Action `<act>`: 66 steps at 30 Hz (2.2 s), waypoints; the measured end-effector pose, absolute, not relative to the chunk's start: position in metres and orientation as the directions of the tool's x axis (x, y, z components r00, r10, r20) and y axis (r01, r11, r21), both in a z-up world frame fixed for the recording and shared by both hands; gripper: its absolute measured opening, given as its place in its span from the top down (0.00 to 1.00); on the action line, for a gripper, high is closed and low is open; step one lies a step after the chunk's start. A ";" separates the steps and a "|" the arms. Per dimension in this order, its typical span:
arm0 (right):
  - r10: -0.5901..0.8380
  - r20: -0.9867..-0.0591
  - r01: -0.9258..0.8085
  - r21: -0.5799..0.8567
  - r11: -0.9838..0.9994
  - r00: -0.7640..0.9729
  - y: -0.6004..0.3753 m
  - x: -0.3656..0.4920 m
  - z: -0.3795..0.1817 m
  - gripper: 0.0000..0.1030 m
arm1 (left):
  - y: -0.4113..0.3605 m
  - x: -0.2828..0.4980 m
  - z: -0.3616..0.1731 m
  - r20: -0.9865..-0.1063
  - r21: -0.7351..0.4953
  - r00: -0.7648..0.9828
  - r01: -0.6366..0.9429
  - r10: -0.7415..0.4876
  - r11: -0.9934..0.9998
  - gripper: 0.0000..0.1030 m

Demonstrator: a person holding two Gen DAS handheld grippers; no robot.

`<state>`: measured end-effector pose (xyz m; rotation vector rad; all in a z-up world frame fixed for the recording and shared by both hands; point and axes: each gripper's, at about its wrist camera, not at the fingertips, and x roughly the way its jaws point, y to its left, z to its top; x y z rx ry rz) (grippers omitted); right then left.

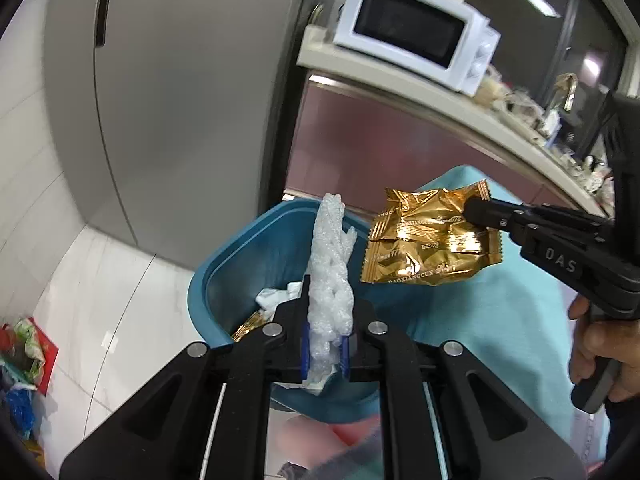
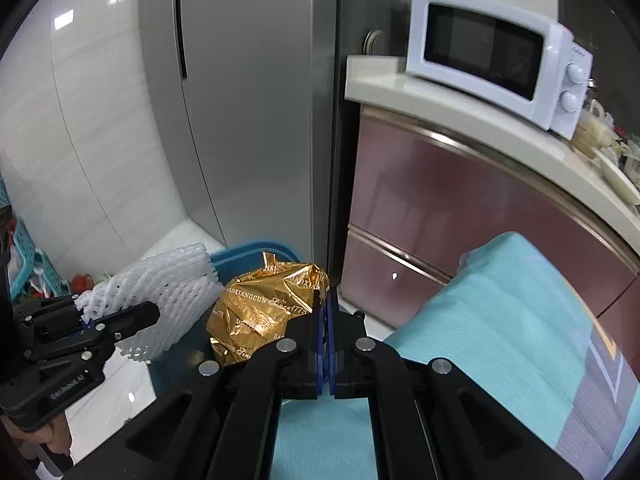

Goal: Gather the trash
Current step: 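Carry the foam net and gold wrapper to the blue bin and release both, then swing both tools back over the table toward the cup and tissue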

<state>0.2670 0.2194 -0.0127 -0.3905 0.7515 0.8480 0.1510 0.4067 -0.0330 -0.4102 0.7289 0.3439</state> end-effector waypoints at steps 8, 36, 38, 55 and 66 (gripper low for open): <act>0.435 -0.805 -0.805 -0.086 0.587 0.403 0.255 0.278 -0.048 0.99 | 0.425 0.181 -0.077 -0.752 -0.243 0.645 -0.466 0.139 0.851 0.89; 0.307 -0.891 -0.825 -0.119 0.552 0.334 0.288 0.279 -0.082 0.82 | 0.435 0.205 -0.112 -0.791 -0.213 0.597 -0.477 0.136 0.853 0.61; 0.311 -0.889 -0.824 -0.116 0.555 0.335 0.287 0.280 -0.081 0.82 | 0.433 0.203 -0.106 -0.786 -0.206 0.601 -0.476 0.145 0.855 0.59; 0.538 -0.719 -0.781 -0.010 0.625 0.440 0.204 0.257 0.000 0.32 | 0.389 0.142 -0.018 -0.644 -0.085 0.692 -0.488 0.325 0.869 0.06; 0.613 -0.566 -0.736 0.017 0.677 0.551 0.112 0.217 0.058 0.13 | 0.298 0.117 0.039 -0.566 -0.057 0.769 -0.394 0.295 0.917 0.06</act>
